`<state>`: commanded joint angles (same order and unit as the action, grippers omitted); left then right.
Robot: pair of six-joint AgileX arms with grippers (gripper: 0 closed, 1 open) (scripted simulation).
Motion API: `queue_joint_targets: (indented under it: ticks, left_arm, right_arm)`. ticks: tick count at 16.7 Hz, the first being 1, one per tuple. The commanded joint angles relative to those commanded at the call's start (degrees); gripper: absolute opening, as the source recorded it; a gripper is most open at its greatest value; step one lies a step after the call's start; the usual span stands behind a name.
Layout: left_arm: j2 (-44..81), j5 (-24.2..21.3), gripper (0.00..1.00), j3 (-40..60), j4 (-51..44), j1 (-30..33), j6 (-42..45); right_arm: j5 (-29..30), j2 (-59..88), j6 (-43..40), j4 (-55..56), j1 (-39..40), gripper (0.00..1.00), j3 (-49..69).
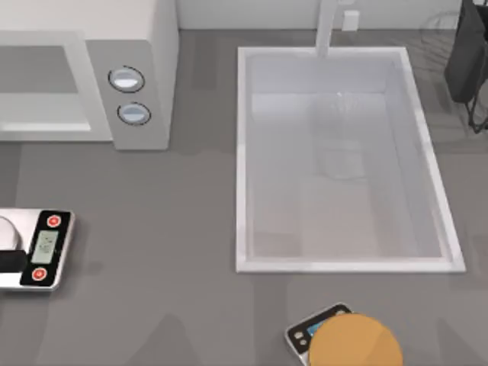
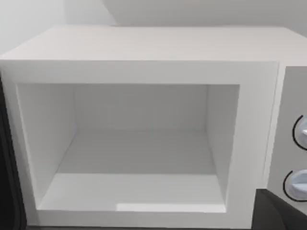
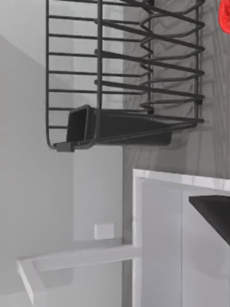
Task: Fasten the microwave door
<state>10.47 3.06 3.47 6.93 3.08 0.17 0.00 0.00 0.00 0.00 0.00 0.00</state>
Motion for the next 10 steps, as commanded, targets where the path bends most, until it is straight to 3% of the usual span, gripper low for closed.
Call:
queue_joint_targets:
  ticks: [8,10]
  left_arm:
    - [3.2,1.1,0.0,0.9,2.3,1.0,0.0]
    - [4.7,3.3,0.0,0.5,4.2,3.2,0.1]
  right_arm:
    - [0.0,0.0,0.0,0.0,0.0,1.0,0.0]
    - [0.0,0.0,0.0,0.0,0.0,1.0,0.0]
